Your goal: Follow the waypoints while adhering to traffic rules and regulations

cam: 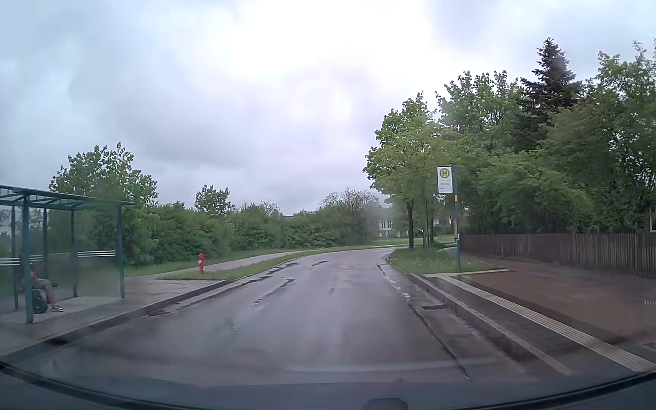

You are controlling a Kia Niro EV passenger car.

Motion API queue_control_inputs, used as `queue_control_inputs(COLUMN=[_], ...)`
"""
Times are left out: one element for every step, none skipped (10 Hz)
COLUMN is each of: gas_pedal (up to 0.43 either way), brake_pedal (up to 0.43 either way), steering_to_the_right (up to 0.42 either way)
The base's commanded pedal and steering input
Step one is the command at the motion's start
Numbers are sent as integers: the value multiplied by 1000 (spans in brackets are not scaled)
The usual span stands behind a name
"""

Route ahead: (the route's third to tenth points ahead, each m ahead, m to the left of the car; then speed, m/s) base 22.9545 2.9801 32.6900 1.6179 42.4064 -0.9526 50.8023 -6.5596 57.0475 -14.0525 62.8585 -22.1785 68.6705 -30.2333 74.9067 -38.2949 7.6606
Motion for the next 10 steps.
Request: queue_control_inputs(gas_pedal=[118,118,118,118,118,118,118,118,118,118], brake_pedal=[0,0,0,0,0,0,0,0,0,0], steering_to_the_right=[-4,-4,-4,-4,-3,-3,-3,-2,-2,0])
